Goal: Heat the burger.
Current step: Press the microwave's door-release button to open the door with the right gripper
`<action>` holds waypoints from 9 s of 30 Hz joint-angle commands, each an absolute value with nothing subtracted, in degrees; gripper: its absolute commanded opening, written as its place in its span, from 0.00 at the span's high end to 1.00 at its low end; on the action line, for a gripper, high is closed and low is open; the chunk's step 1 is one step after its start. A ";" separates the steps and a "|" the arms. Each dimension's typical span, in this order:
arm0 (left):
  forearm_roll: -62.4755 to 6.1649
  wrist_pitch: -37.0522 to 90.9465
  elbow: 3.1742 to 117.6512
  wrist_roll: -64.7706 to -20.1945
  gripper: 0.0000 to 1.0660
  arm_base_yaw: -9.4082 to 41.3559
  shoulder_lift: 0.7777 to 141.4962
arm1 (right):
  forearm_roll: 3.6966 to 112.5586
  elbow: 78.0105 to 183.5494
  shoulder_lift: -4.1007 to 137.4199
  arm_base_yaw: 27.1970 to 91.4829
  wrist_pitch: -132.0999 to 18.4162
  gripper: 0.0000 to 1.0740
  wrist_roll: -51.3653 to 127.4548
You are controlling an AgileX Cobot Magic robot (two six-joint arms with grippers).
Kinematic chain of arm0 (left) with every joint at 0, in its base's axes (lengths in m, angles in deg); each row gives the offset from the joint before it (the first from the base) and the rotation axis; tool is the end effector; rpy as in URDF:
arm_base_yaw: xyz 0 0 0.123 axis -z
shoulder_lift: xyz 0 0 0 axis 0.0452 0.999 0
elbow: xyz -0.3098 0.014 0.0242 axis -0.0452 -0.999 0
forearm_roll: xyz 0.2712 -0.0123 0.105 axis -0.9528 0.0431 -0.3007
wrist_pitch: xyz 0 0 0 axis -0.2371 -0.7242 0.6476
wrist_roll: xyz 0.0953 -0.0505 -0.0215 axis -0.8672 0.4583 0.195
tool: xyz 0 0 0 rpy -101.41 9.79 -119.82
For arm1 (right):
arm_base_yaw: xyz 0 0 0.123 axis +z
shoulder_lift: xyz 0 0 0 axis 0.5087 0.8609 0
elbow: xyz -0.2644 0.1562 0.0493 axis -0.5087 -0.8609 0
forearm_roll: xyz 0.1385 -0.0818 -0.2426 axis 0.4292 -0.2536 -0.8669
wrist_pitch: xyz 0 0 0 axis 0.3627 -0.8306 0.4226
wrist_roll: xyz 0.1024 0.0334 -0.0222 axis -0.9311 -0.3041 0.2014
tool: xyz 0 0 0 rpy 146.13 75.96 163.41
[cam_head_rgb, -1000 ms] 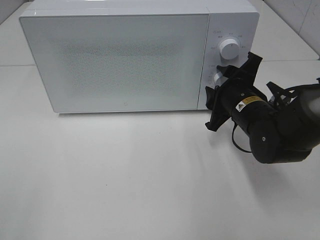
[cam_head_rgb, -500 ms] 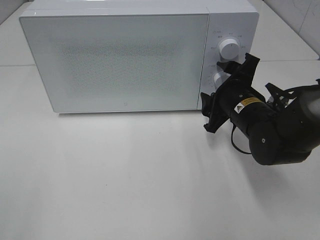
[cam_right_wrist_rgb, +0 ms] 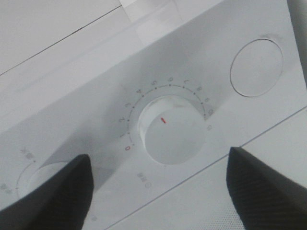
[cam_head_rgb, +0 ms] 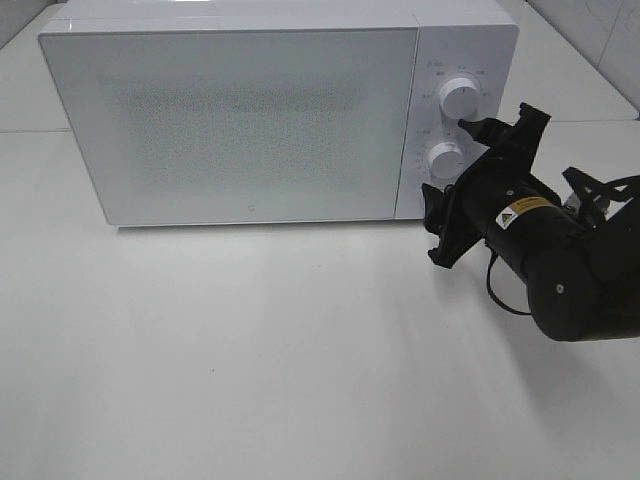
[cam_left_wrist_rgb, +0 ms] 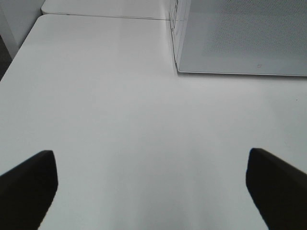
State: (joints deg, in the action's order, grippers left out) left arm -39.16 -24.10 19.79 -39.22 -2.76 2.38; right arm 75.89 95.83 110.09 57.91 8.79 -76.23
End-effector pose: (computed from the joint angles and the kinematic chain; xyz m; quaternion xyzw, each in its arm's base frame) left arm 0.0164 -0.0062 0.2912 0.0046 0.8534 -0.0283 0.5205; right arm 0.3278 0.1338 0.1080 0.5859 0.4579 0.5932 0.3085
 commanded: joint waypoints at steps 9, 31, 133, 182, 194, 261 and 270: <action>-39.44 -23.30 19.79 -39.10 0.05 -2.42 1.52 | 78.58 87.64 101.44 62.09 16.93 0.29 -70.79; -39.44 -23.30 19.79 -39.10 0.05 -2.42 1.52 | 79.79 75.89 70.50 69.77 4.15 0.29 13.38; -39.44 -23.30 19.79 -39.10 0.05 -2.42 1.52 | 53.95 91.53 -3.70 31.90 -115.20 0.29 33.83; -39.44 -23.30 19.79 -39.10 0.05 -2.42 1.52 | 54.40 78.81 30.33 31.90 -43.58 1.00 34.35; -39.44 -23.30 19.79 -39.10 0.05 -2.42 1.52 | 54.23 74.80 50.16 31.90 -21.75 1.00 35.84; -39.44 -23.30 19.79 -39.10 0.05 -2.42 1.52 | 60.59 88.32 105.11 50.12 -0.38 1.00 -47.07; -39.44 -23.30 19.79 -39.10 0.05 -2.42 1.52 | 63.34 94.63 110.15 53.95 -2.38 1.00 -46.95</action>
State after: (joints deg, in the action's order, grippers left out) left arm -39.16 -24.10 19.79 -39.22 -2.76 2.38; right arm 63.34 94.00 110.15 53.84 -2.10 -46.84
